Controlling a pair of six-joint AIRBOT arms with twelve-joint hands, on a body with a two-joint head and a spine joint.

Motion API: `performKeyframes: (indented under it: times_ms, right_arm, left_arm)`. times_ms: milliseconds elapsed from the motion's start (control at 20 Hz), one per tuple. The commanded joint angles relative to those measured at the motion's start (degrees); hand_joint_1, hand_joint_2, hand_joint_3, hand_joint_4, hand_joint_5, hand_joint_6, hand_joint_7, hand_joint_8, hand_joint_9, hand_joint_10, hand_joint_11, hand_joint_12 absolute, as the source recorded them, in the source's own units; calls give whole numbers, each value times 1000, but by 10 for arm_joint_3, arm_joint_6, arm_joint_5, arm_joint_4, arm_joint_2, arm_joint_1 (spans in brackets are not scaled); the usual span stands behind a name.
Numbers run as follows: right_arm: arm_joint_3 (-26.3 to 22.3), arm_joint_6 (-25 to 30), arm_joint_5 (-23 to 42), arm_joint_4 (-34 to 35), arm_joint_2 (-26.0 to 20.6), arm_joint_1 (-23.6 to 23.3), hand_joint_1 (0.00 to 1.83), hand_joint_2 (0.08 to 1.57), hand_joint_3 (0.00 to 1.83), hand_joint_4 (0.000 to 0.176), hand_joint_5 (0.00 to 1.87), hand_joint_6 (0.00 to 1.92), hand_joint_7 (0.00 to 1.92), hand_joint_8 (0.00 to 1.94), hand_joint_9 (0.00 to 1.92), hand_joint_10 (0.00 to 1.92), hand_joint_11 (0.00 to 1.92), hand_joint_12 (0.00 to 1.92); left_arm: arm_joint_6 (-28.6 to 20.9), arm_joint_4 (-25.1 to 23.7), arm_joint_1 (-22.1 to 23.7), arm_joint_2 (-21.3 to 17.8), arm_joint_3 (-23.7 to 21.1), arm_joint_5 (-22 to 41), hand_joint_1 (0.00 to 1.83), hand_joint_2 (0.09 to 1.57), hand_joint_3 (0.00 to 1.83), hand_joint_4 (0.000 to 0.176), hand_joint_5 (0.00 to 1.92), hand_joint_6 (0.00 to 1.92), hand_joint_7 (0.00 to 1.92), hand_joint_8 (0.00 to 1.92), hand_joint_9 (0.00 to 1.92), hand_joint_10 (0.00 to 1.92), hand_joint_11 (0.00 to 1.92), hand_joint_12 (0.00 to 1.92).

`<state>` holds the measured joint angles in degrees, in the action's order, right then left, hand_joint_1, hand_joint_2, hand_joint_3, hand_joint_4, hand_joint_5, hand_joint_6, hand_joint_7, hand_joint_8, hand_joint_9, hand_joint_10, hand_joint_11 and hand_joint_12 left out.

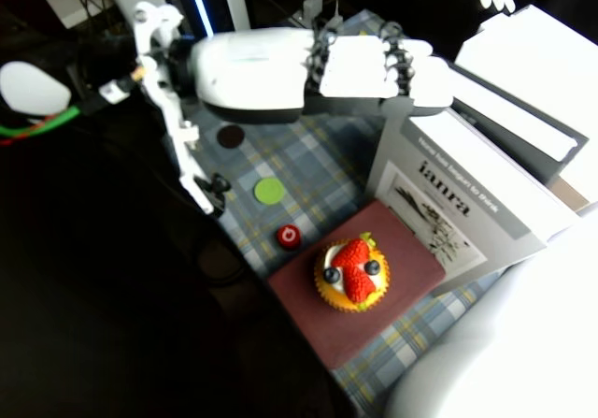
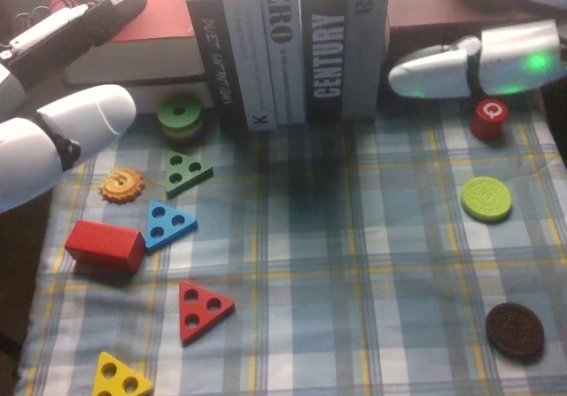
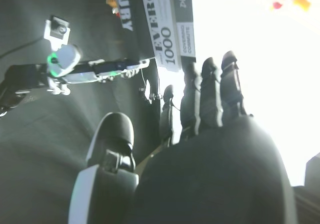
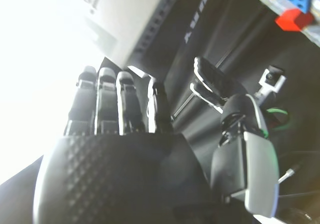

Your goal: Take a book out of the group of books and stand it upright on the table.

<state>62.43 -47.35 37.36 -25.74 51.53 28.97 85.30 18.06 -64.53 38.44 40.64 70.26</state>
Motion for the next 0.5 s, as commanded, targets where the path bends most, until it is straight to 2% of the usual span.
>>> performKeyframes:
  times_ms: [0,100,450]
  right_arm:
    - [-3,7,50,9,-6,4,0,1110,9,176,114,14,0,0,0,0,0,0]
    - [-14,35,83,14,-24,32,0,1124,13,176,140,21,0,0,0,0,0,0]
    - [-60,64,191,27,-61,104,0,1205,19,176,198,7,0,0,0,0,0,0]
  left_arm:
    - [-5,-6,1,-2,-1,78,109,1384,0,176,213,6,163,0,38,0,0,0]
    - [-11,-4,-5,-3,-1,80,111,1380,0,176,221,7,157,0,29,0,0,0]
    - [-21,-2,-11,-3,-1,86,108,1369,0,176,222,3,144,1,34,1,0,0]
